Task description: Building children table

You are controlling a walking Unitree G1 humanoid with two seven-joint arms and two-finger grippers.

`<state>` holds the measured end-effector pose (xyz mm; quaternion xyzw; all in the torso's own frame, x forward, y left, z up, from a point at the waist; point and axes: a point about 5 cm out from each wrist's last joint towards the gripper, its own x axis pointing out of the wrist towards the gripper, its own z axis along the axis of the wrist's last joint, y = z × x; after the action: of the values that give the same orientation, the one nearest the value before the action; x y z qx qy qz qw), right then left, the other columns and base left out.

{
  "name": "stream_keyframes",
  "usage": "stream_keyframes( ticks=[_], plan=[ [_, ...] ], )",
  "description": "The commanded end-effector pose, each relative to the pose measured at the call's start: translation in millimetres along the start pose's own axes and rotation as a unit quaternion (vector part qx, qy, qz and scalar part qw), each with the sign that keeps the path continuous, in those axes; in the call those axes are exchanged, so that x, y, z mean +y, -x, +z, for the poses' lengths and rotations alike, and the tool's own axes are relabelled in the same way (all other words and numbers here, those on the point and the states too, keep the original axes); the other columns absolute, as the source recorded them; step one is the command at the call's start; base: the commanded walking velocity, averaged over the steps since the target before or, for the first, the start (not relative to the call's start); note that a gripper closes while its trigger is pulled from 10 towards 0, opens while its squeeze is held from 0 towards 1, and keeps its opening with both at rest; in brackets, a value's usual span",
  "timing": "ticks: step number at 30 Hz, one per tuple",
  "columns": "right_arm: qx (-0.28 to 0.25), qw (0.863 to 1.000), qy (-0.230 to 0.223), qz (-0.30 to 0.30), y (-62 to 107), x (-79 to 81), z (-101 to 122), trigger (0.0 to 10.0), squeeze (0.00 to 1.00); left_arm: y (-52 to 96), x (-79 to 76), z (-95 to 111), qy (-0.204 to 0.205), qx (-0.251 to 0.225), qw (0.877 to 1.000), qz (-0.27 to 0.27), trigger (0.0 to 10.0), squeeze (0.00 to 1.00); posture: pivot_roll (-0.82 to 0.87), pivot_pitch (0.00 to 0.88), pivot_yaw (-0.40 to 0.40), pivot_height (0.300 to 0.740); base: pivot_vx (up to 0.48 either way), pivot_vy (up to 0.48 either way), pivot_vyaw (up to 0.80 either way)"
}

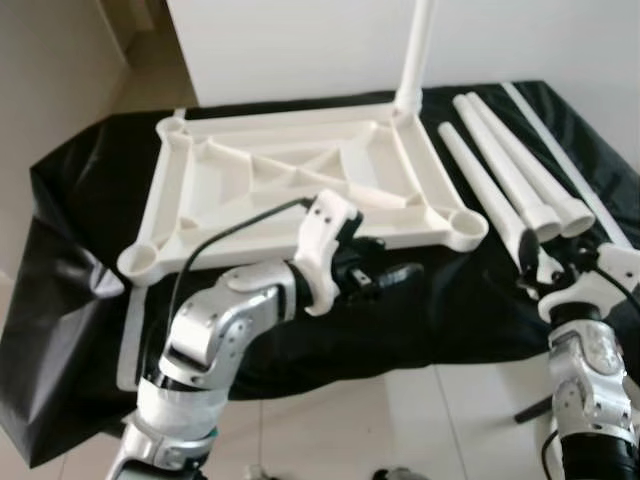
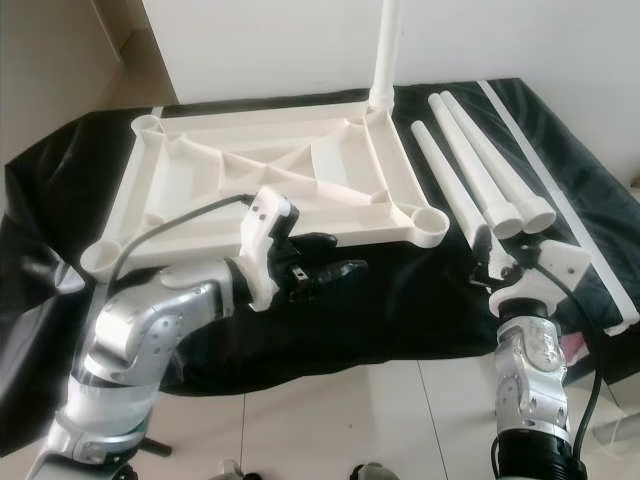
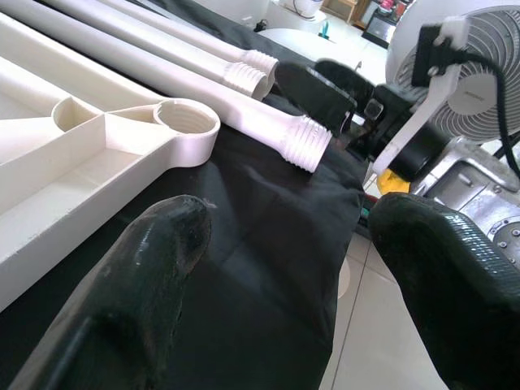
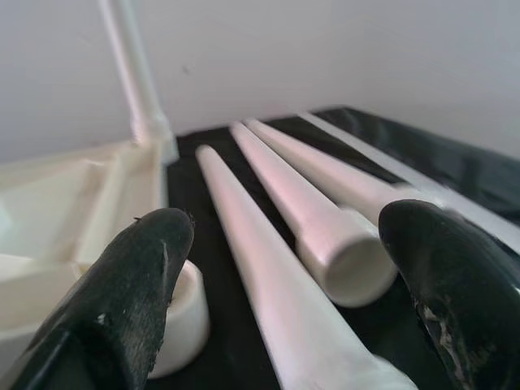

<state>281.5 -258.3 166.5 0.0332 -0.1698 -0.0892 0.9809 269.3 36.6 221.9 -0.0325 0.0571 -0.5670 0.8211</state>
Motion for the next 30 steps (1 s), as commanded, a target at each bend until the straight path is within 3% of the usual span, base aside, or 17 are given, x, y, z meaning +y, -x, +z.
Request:
stream_keyframes(
  ticks=[1, 7, 12, 18, 25, 30],
  plan=[
    [0.002, 1.0, 0.002, -0.001, 4.0, -1.2, -0.9, 10.0, 0.0, -0.9, -4.7, -0.1, -0.002, 0.002, 1.0, -0.01, 10.0, 0.0, -0.07, 0.102, 0.04, 0.74, 0.0, 0.0, 0.0],
    [0.01, 1.0, -0.001, -0.005, 10.1, -4.0, -2.2, 10.0, 0.0, -1.7, -6.8, -0.9, 0.002, 0.002, 1.0, -0.014, 10.0, 0.0, -0.07, 0.104, 0.04, 0.74, 0.0, 0.0, 0.0],
    [0.008, 1.0, 0.027, 0.001, 11.5, -7.3, 3.6, 10.0, 0.0, -2.5, -8.8, -2.4, 0.007, 0.003, 1.0, -0.018, 10.0, 0.0, -0.08, 0.105, 0.043, 0.74, 0.0, 0.0, 0.0],
    [0.037, 0.999, 0.006, -0.006, 18.2, -12.5, -8.9, 10.0, 0.0, -3.5, -8.6, -1.5, 0.007, 0.002, 1.0, -0.019, 10.0, 0.0, -0.08, 0.106, 0.04, 0.74, 0.0, 0.0, 0.0],
    [0.086, 0.995, -0.048, -0.022, 25.2, -18.1, -31.4, 10.0, 0.0, -1.8, -7.2, -1.1, 0.008, 0.001, 1.0, -0.013, 10.0, 0.0, -0.08, 0.107, 0.035, 0.74, 0.0, 0.0, 0.0],
    [0.096, 0.994, -0.053, -0.022, 25.8, -20.0, -35.7, 10.0, 0.0, -1.7, -7.6, -1.1, 0.008, 0.001, 1.0, -0.013, 10.0, 0.0, -0.07, 0.107, 0.035, 0.74, 0.0, 0.0, 0.0]
  ],
)
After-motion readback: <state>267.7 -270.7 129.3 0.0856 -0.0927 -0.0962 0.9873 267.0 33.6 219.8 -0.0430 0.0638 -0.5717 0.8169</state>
